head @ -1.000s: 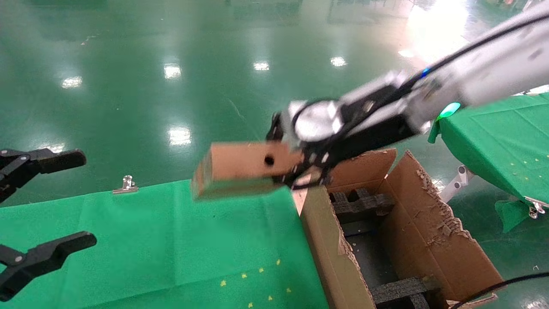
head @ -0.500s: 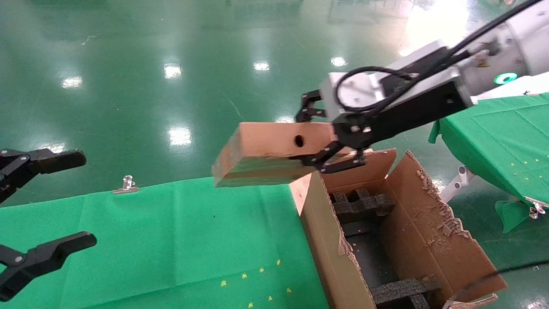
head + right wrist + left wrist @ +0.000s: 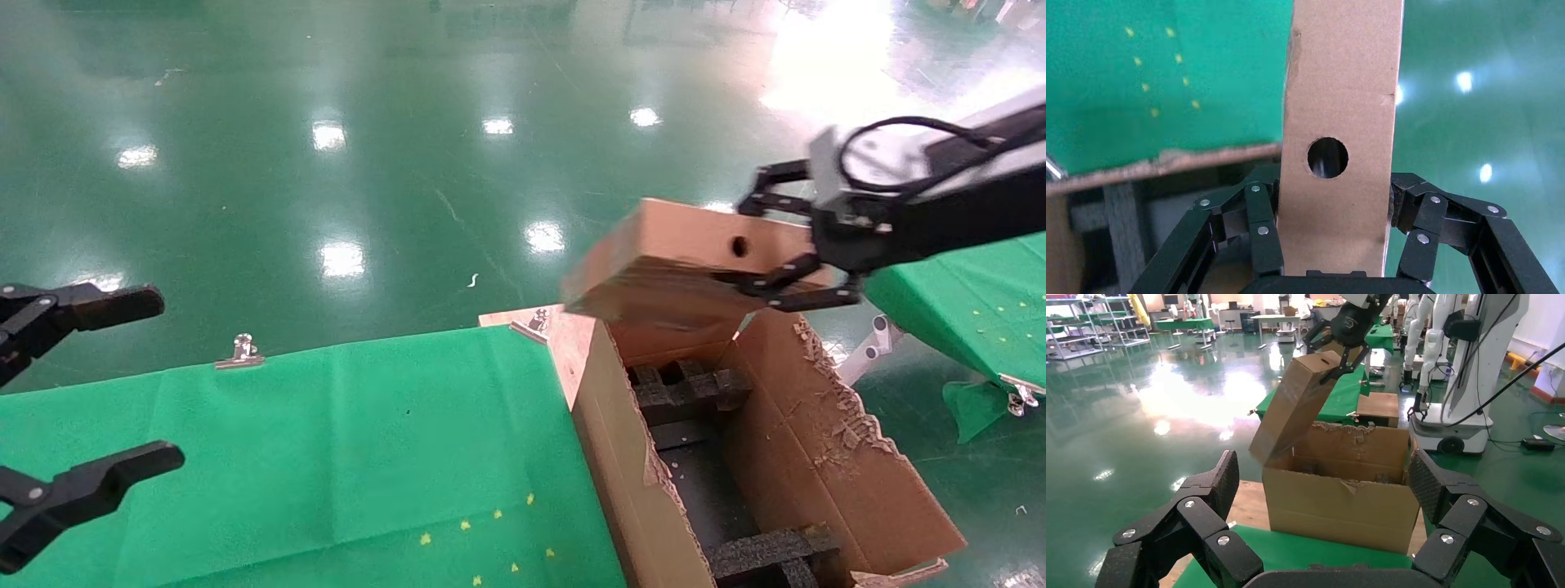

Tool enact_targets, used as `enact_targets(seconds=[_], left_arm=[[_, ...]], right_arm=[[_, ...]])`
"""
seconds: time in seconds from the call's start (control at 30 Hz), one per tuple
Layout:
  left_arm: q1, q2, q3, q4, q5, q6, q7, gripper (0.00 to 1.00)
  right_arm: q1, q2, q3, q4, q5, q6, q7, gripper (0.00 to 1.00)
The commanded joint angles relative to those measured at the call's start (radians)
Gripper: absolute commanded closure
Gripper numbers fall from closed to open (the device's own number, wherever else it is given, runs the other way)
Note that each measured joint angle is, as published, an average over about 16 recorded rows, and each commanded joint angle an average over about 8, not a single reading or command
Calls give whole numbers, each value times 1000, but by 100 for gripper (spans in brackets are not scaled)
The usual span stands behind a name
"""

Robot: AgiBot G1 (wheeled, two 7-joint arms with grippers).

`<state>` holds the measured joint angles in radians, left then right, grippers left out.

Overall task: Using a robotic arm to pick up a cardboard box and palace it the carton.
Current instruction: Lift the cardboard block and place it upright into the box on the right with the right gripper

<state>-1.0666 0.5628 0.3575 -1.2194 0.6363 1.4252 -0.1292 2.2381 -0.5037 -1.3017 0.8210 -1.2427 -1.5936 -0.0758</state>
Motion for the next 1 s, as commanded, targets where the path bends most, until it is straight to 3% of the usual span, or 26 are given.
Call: enact_targets(seconds=[0.03,0.43,0.77,0.87,1.0], left_arm=[[0,0,0,0,0,0,0,0],[0,0,0,0,0,0,0,0],[0,0,0,0,0,0,0,0],[0,0,0,0,0,0,0,0],[0,0,0,0,0,0,0,0]], right_arm=[[22,26,-29,-25,-5,1,-13,100],[89,146,-176,-83,-41,5,-8,100],[108,155,-209,-84,-67,18,2,100],[93,153,-212,-97,-55,26,44,100],[68,152,-225,-136,-29,44,179,100]])
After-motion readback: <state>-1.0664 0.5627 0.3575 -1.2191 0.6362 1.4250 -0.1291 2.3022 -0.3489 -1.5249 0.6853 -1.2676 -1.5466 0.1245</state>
